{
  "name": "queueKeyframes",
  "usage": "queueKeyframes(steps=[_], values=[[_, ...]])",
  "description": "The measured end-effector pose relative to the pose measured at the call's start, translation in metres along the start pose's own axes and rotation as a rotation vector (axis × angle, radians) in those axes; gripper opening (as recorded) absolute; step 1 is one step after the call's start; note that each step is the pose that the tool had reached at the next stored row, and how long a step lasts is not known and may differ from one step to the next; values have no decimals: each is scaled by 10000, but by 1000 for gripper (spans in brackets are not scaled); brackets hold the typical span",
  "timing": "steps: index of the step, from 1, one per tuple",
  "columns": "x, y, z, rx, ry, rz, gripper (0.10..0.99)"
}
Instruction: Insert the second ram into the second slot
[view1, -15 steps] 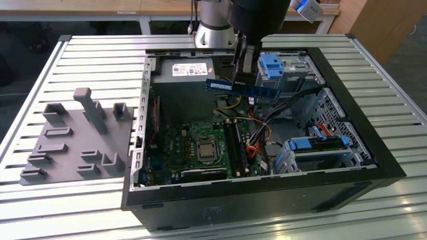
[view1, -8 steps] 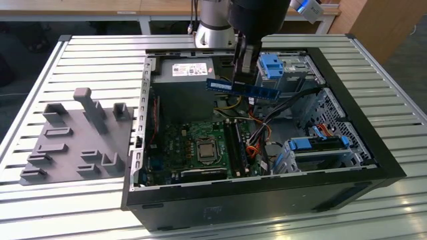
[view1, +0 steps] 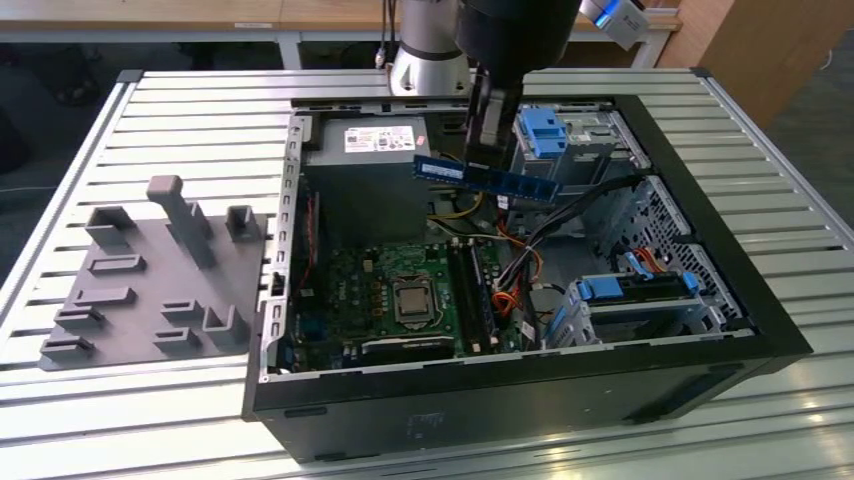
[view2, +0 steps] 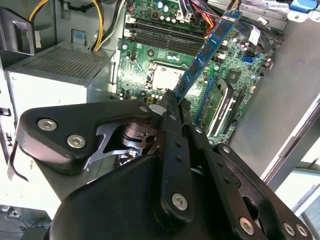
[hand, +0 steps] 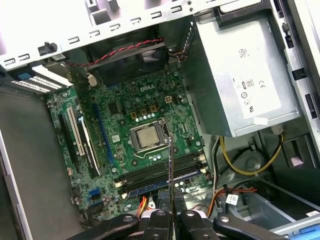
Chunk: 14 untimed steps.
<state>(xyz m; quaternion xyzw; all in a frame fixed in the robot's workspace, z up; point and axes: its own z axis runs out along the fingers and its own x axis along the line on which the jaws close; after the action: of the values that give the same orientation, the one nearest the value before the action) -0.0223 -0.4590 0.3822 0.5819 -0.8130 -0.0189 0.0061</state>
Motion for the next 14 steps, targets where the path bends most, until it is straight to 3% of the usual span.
queueKeyframes(steps=[14], values=[[0, 0, 0, 7, -21, 570, 137]])
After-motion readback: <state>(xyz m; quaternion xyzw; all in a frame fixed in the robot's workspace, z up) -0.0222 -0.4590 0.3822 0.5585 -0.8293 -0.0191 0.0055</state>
